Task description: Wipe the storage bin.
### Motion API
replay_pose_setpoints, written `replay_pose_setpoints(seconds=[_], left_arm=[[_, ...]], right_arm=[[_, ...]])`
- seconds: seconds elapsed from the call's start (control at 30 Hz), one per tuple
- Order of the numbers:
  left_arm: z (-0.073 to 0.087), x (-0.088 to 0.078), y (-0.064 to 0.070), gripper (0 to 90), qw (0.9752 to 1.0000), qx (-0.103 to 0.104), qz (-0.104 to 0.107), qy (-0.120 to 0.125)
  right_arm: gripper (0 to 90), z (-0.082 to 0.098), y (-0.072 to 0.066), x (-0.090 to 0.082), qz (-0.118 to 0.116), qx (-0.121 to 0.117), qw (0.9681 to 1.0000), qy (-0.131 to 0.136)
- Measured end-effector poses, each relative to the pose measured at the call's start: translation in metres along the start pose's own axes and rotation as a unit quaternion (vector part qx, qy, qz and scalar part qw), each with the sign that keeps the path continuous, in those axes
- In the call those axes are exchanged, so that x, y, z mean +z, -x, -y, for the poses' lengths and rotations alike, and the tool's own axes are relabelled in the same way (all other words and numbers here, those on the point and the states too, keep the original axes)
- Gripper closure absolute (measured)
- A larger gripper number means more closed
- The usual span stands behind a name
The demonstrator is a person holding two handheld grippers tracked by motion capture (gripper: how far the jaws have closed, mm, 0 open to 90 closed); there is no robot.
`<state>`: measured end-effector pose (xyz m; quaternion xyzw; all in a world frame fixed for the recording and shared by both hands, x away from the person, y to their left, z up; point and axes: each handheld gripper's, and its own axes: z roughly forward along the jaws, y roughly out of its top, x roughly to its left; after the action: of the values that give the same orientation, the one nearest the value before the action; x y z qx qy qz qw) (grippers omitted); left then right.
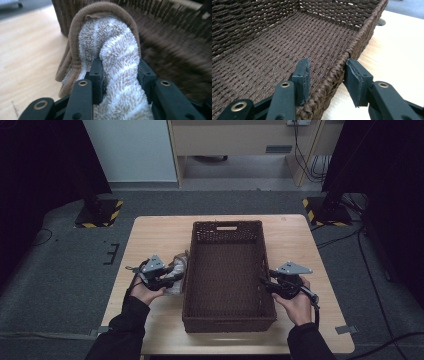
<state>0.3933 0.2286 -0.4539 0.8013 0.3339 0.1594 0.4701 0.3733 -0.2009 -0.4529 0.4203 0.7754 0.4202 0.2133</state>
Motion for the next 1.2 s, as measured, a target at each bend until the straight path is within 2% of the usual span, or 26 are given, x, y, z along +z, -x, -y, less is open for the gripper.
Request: replay_pose_setpoints(seconds=[0.1,0.2,0.33,0.5,0.57,0.7,0.77,0.9,1.03,1.2], left_arm=[[-0.002,-0.006,0.008,63.1,0.9999,0.011,0.008,0.004],[0.004,-0.001,0.013,62.9,0.9999,0.014,0.009,-0.005],[0.009,0.006,0.012,62.9,0.9997,0.016,0.009,-0.017],[0.012,0.014,0.011,62.9,0.9995,0.021,0.005,-0.023],[0.017,0.018,0.011,63.0,0.9992,0.021,0.003,-0.033],[0.031,0.030,0.013,62.9,0.9970,0.027,-0.001,-0.073],[0.035,0.033,0.013,62.9,0.9962,0.025,-0.002,-0.083],[0.034,0.023,0.011,62.9,0.9969,0.011,0.001,-0.077],[0.031,0.001,0.013,62.7,0.9986,0.002,0.007,-0.052],[0.022,-0.021,0.022,62.6,0.9996,-0.003,0.022,-0.016]], right_arm=[[55.6,0.000,0.000,0.000,0.000,-0.001,1.0000,-0.002],[55.2,0.000,-0.001,0.000,0.002,-0.007,0.9999,-0.009],[56.0,0.001,-0.003,0.003,0.004,-0.008,0.9999,-0.014],[57.7,0.001,-0.006,0.005,0.020,-0.005,0.9997,-0.012],[57.4,0.002,-0.005,0.005,0.017,0.000,0.9998,-0.012],[56.8,0.001,-0.005,0.005,0.017,-0.004,0.9998,-0.012],[56.0,0.001,-0.005,0.005,0.016,-0.006,0.9998,-0.014],[50.9,0.000,-0.003,0.003,0.007,-0.010,0.9998,-0.017],[49.2,-0.003,0.002,-0.005,0.002,-0.014,0.9999,-0.002],[55.3,0.000,0.003,-0.009,-0.012,-0.006,0.9999,0.006]])
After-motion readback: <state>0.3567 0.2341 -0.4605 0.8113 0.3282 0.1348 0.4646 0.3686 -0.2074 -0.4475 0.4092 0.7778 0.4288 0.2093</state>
